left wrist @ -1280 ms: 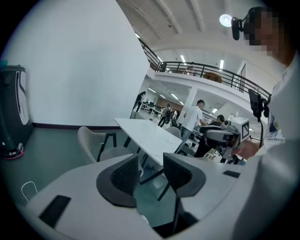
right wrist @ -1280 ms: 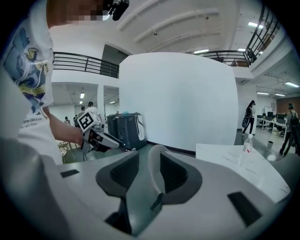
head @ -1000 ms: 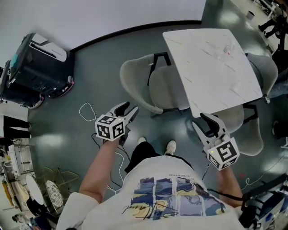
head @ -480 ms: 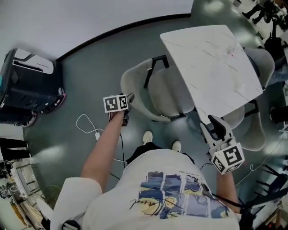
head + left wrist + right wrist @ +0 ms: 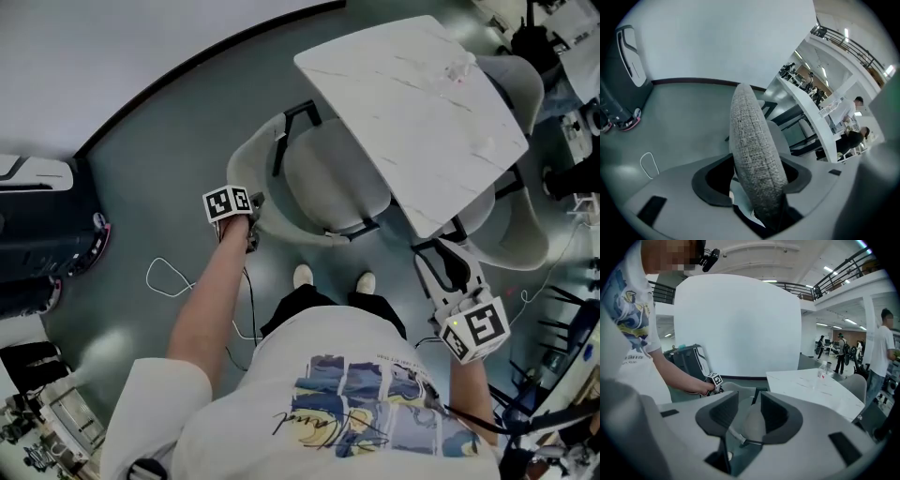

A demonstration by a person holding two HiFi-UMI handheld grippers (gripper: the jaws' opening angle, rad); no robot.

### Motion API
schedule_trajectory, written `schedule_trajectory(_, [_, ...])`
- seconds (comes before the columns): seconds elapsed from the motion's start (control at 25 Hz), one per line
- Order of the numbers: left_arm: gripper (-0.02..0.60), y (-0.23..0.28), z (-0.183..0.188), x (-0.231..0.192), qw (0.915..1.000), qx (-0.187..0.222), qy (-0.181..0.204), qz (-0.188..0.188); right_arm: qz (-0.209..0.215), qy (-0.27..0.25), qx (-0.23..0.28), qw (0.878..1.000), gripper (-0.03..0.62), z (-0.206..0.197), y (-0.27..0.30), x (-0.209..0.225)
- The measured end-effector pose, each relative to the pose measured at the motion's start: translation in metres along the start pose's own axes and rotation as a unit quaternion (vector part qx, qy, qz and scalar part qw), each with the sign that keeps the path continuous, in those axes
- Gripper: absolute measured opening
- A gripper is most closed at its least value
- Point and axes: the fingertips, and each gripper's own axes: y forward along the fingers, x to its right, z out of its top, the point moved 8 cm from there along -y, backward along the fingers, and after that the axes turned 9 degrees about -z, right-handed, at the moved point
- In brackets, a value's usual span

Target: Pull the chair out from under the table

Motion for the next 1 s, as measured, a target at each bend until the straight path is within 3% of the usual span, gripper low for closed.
schedule_trajectory(0.12, [0.194, 0.000, 0.001, 0.003, 0.9997, -0.001, 0.004, 0.023, -0.014, 0.002, -0.001, 1.000, 0.133, 0.001, -0.005, -0.003])
schedule_trajectory(0.36, [0.126, -0.010, -0.008, -0.002, 0.9971, 0.034, -0.052, 0.043, -0.021, 0.005, -0.003, 1.000, 0.133, 0.000, -0.014, -0.007])
schedule_trajectory(0.6, [0.110, -0.024, -0.017, -0.017, 0.9936, 0.053, -0.091, 0.042, -0.013, 0.002, -0.006, 1.000, 0.133, -0.005, -0.010, -0.010])
schedule_trajectory(1.0, [0.106, -0.082, -0.043, -0.080, 0.9897, 0.066, -0.114, 0.055, 0.035, -0.019, -0.005, 0.999, 0.133, 0.002, 0.015, -0.038])
